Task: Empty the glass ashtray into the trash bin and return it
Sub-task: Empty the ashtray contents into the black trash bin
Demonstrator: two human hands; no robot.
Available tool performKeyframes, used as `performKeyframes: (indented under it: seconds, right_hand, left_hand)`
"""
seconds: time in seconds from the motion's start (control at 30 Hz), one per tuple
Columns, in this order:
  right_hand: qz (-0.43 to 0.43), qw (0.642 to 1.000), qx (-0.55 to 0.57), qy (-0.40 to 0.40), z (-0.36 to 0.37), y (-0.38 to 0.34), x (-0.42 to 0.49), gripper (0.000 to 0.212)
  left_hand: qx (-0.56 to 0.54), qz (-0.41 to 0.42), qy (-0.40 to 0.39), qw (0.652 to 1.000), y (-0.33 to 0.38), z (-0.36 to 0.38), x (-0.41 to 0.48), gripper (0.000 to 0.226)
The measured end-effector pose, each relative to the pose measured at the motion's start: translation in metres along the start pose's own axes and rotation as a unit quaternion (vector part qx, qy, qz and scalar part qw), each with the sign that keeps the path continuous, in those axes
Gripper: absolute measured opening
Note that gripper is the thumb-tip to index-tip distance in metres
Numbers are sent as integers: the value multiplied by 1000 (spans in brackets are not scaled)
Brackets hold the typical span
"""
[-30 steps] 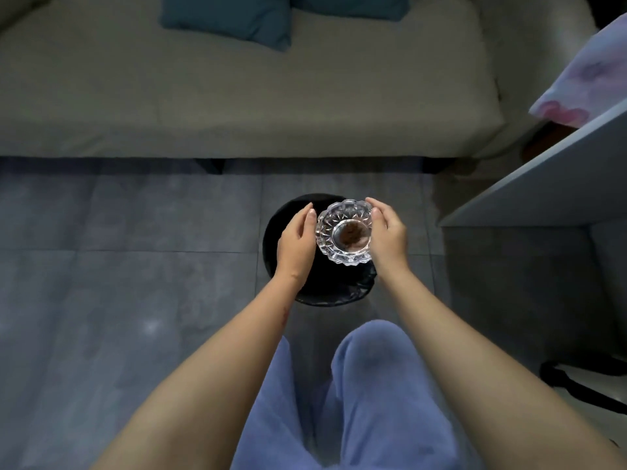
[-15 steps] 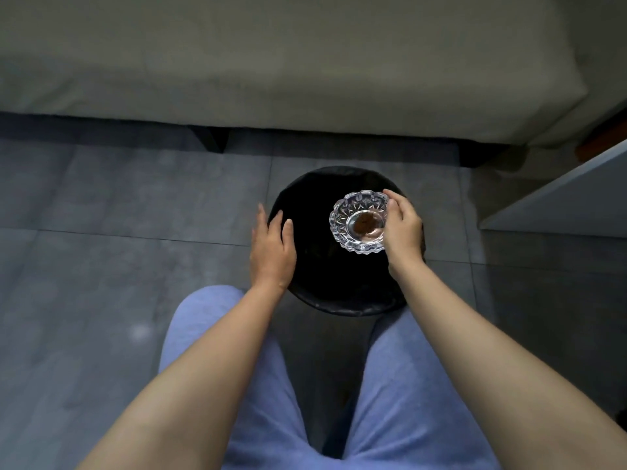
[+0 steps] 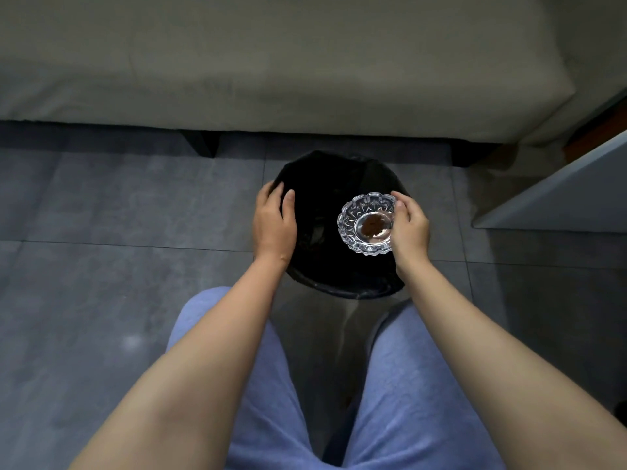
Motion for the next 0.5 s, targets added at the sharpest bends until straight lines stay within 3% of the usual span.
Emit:
performKeyframes:
  seconds: [0.37, 0.5]
  right_hand:
    - [-25, 998, -61, 13, -13, 2, 7, 31]
    - [-75, 986, -148, -6, -16, -3, 8, 32]
  left_hand:
    - [31, 33, -19, 999, 11, -4, 8, 52]
    - [45, 60, -18, 997, 14, -5, 6, 51]
Point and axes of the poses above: each hand's wrist, its own x-axis towards the middle knuckle, its own z-axis out of the palm, y = z × x, the point moved 2 cm from there along x, towards the middle knuckle, and after that the axes turned 13 degrees about x, right-handed, at the moved point
